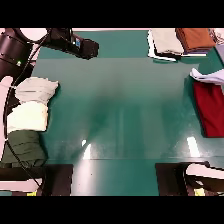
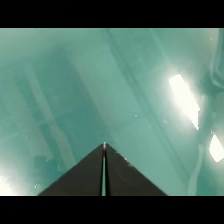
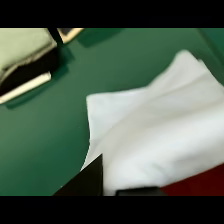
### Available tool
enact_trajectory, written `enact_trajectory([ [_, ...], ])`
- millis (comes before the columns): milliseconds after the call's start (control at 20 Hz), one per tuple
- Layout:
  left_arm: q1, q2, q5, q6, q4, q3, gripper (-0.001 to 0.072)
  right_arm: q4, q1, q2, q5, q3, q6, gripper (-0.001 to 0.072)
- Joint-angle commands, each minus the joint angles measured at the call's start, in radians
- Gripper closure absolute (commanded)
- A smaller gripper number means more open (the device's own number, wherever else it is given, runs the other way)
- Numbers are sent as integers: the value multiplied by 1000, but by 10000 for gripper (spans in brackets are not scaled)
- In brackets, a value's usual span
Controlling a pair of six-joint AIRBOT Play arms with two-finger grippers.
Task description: Fold the shirts.
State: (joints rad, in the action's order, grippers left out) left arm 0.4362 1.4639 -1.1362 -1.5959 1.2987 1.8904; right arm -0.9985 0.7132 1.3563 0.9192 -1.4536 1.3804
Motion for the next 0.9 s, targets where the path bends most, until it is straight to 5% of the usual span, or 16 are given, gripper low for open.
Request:
enact_trajectory([
  [0, 0, 1, -2, -1, 0, 0, 684, 3, 16, -56, -47, -1, -7, 695],
  [450, 0, 1, -10, 8, 0, 0, 683, -78, 36, -179, 127, 20, -33, 695],
  [850, 0, 1, -13, 26, 0, 0, 683, -253, 98, -361, 223, 303, 56, 694],
])
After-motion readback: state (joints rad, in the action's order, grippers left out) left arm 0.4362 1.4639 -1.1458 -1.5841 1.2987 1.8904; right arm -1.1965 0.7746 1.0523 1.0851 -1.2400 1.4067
